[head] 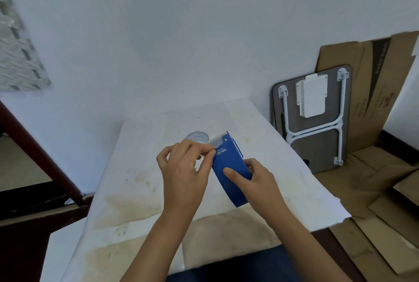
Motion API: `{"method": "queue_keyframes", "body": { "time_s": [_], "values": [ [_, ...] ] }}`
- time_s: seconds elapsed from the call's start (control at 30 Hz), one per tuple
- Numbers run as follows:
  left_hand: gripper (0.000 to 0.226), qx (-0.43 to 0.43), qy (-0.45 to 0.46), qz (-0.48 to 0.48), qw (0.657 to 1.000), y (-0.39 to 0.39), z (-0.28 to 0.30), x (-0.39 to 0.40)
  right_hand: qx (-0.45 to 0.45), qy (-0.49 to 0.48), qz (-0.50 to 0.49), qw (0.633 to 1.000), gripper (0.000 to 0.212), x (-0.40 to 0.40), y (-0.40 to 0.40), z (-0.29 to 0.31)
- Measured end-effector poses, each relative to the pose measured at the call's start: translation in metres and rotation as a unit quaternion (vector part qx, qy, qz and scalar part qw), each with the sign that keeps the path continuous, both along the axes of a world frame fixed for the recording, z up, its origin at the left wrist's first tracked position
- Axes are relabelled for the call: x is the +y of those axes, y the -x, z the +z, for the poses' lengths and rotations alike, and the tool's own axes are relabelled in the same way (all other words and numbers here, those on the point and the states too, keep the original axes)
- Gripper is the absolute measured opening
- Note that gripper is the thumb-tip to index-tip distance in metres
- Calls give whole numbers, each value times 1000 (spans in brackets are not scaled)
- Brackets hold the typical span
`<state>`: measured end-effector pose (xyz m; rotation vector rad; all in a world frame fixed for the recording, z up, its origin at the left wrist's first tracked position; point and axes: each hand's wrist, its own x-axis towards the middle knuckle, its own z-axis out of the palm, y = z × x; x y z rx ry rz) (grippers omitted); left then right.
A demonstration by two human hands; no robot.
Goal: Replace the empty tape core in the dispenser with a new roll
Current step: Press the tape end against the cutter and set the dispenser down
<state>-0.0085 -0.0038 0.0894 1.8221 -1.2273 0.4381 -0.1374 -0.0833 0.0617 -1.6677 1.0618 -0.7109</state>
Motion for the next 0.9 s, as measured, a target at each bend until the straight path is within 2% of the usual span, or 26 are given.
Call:
{"method": "queue_keyframes", "body": {
  "time_s": [0.1, 0.2, 0.27, 0.33, 0.47, 0.63, 0.77, 0.9],
  "values": [
    [5, -34, 4, -7, 999, 6, -4, -4, 4, 14, -2, 1000, 36, -1, 3, 4],
    [6, -148, -9, 13, 989, 7, -10, -5, 14, 18, -2, 1000, 36, -3, 4, 4],
    [14, -195, -48, 22, 979, 6, -15, -6, 24, 27, -9, 999, 38, -8, 3, 4],
    [28, -199, -95, 26, 975, 3, -23, -8, 51, 48, -6, 998, 41, -17, 1, 4],
    [46, -101, -131, 20, 986, 0, -37, -19, 128, 105, 16, 986, 46, -35, -12, 9],
    [42, 43, -194, -11, 980, -11, -37, -36, 186, 159, 45, 968, 37, -55, -29, 8],
    [42, 95, -262, -40, 960, -26, -45, -55, 246, 162, 72, 953, 30, -76, -42, 2],
    [42, 94, -331, -62, 937, -36, -50, -83, 307, 194, 71, 929, 33, -101, -55, -5]
  ]
}}
